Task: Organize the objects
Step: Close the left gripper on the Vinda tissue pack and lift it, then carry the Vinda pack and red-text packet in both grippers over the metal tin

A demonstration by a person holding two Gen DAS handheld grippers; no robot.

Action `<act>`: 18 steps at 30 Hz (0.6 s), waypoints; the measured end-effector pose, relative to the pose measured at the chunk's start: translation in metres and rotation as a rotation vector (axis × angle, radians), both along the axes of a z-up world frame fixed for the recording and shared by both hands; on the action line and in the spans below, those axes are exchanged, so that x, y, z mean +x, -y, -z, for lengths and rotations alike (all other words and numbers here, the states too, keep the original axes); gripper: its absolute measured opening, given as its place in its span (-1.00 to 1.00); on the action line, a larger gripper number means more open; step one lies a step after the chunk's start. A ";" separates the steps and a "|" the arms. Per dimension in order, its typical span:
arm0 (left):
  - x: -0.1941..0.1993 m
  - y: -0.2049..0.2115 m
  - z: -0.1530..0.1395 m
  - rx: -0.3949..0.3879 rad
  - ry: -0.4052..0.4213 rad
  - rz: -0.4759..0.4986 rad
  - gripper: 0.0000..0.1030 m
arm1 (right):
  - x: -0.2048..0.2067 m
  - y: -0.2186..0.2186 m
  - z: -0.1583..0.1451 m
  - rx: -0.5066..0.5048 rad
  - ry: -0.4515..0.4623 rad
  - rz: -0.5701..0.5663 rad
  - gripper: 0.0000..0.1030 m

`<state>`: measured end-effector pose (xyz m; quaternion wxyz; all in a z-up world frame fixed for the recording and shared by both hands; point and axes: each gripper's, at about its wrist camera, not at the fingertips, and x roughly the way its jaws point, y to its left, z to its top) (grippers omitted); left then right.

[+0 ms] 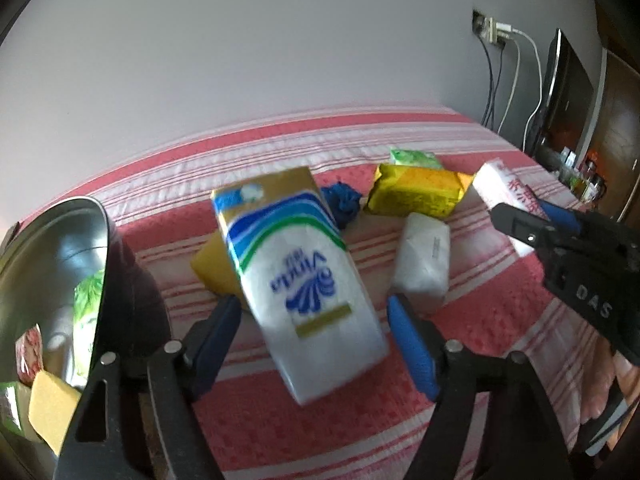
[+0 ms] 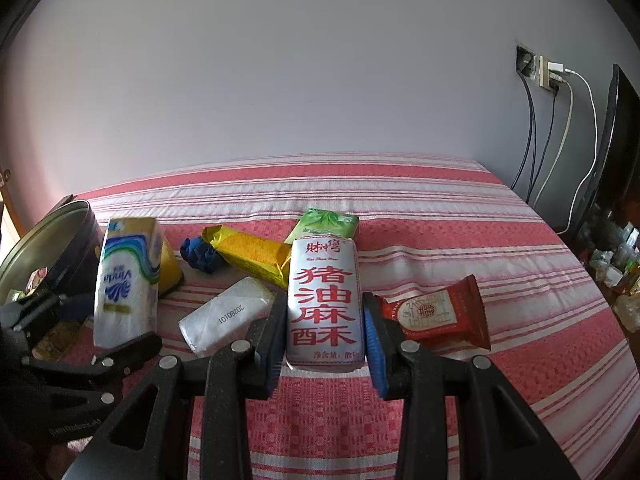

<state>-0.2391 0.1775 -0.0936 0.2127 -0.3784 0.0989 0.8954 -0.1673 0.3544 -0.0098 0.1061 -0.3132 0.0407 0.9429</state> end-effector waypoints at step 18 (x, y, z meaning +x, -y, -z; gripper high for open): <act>0.010 -0.003 -0.011 -0.026 -0.143 -0.031 0.07 | 0.007 0.001 -0.005 0.014 -0.057 0.008 -0.28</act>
